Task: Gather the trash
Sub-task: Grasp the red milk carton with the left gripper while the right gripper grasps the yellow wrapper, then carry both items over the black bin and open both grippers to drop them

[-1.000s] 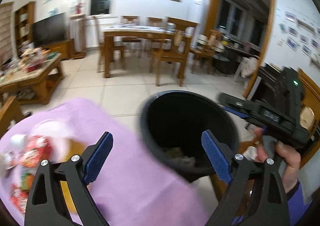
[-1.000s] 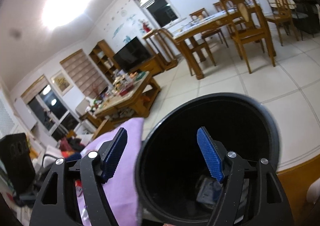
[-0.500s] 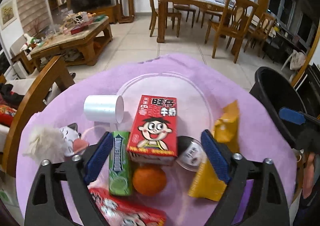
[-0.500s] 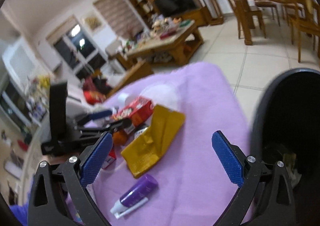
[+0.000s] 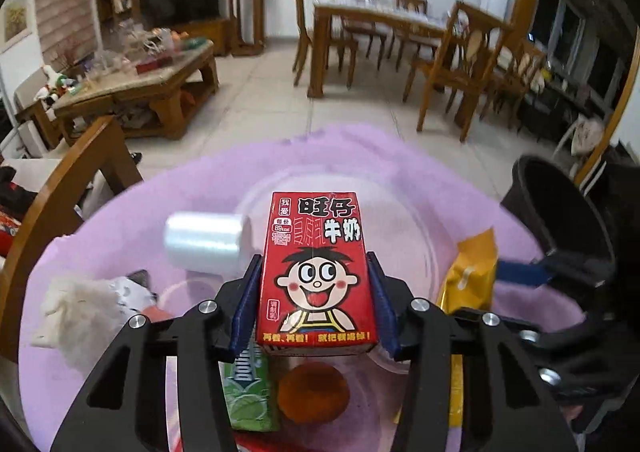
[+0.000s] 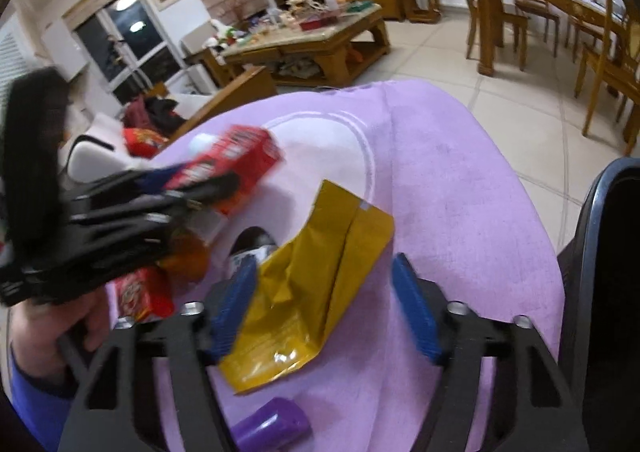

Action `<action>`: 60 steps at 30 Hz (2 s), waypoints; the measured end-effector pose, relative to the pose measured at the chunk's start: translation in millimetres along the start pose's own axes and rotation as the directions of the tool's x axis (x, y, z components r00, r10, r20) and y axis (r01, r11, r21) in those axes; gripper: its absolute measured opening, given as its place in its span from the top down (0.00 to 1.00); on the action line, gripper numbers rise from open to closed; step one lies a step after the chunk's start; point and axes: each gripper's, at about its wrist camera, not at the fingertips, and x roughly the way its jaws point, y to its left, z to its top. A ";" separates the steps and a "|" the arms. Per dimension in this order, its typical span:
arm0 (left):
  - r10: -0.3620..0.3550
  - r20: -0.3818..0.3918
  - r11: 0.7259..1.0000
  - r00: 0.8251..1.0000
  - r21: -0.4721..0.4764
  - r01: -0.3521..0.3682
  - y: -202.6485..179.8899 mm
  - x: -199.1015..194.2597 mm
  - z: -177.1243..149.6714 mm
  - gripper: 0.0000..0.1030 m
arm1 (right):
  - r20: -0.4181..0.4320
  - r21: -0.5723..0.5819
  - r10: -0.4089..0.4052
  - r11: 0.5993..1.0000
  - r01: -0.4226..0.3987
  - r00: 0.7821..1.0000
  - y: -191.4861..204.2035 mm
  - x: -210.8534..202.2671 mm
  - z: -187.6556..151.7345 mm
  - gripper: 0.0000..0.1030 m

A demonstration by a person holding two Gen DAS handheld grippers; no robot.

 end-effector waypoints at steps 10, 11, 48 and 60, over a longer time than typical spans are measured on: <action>-0.054 0.118 0.997 0.992 -0.048 0.060 4.1 -54.4 -3.0 0.53 | 0.035 0.006 0.005 1.000 -0.006 0.999 5.2 11.7 1.7 0.73; -0.063 0.129 0.996 0.990 -0.050 0.069 2.9 -59.8 -5.3 0.53 | 0.043 0.016 0.005 1.000 -0.006 0.999 4.3 10.1 1.1 0.73; -0.359 0.295 0.930 0.885 0.186 0.316 -222.0 -75.4 5.3 0.52 | 0.728 0.203 -0.115 0.978 -0.053 0.676 -185.9 -329.3 -117.4 0.74; -0.375 0.177 0.922 0.910 0.172 0.347 -257.9 -9.4 3.1 0.52 | 0.633 0.375 -0.209 0.925 -0.060 0.746 -291.2 -278.6 -134.9 0.74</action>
